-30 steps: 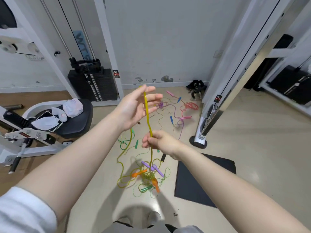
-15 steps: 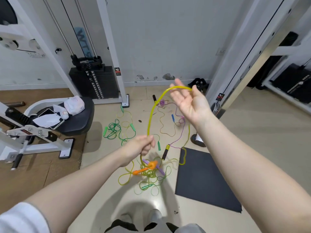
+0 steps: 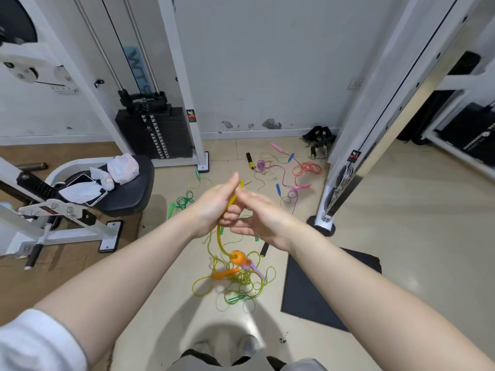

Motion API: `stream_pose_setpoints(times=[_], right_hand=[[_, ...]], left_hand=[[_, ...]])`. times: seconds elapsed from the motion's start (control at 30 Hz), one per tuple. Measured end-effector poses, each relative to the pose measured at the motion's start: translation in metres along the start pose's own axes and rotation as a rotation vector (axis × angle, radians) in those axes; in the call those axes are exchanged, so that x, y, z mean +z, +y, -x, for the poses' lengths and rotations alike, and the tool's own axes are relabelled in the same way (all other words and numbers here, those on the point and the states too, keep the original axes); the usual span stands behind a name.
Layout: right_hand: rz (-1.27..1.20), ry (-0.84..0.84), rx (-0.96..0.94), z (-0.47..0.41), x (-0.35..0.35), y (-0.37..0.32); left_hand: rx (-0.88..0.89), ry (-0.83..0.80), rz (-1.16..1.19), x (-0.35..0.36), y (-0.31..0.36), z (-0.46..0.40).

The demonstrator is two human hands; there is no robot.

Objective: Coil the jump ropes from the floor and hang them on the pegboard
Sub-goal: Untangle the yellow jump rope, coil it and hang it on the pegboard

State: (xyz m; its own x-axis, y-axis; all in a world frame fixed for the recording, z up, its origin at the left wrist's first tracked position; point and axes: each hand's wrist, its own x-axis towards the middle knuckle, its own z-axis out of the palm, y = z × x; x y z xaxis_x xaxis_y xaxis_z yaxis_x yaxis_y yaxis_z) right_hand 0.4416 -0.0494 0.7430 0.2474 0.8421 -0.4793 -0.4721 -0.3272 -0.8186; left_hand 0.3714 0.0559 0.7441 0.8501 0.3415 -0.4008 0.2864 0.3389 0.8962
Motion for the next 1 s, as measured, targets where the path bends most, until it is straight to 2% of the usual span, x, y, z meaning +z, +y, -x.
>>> stream_pose_setpoints(times=[0.13,0.23,0.33,0.5,0.57,0.6,0.67,0.73,0.77,0.8,0.87,0.93,1.0], right_hand=[[-0.021,0.157,-0.065,-0.004,0.003,-0.006],[-0.294,0.203,-0.083,-0.008,-0.001,-0.014],[-0.568,0.264,-0.094,-0.009,-0.016,-0.031],[-0.832,0.351,-0.254,-0.001,-0.055,-0.056],[-0.732,0.386,-0.243,0.002,-0.064,-0.055],[-0.581,0.446,-0.202,0.002,-0.069,-0.052],[-0.018,0.644,-0.083,-0.001,-0.076,-0.038],[0.581,0.777,-0.075,-0.001,-0.077,-0.023],[0.776,0.750,-0.133,0.000,-0.072,-0.016],[0.879,0.653,-0.204,0.003,-0.064,-0.011],[0.860,0.352,-0.305,0.004,-0.050,-0.003],[0.741,0.125,-0.265,0.003,-0.042,-0.001],[0.656,0.072,-0.196,-0.001,-0.045,0.001]], left_hand=[[-0.047,-0.117,-0.100,-0.005,-0.007,0.001],[-0.079,-0.165,-0.219,-0.004,-0.019,0.002],[-0.067,-0.139,-0.288,-0.004,-0.029,0.005],[-0.144,-0.046,-0.647,-0.017,-0.041,0.007],[-0.120,-0.001,-0.618,-0.015,-0.041,0.006],[-0.084,0.009,-0.552,-0.013,-0.038,0.007],[0.000,-0.010,-0.379,-0.007,-0.028,0.010],[0.086,-0.065,-0.260,-0.003,-0.017,0.015],[0.132,-0.097,-0.235,0.000,-0.011,0.017],[0.178,-0.130,-0.231,0.003,-0.006,0.019],[0.254,-0.191,-0.235,0.010,0.003,0.021],[0.277,-0.236,-0.212,0.015,0.010,0.024],[0.282,-0.261,-0.154,0.016,0.017,0.027]])
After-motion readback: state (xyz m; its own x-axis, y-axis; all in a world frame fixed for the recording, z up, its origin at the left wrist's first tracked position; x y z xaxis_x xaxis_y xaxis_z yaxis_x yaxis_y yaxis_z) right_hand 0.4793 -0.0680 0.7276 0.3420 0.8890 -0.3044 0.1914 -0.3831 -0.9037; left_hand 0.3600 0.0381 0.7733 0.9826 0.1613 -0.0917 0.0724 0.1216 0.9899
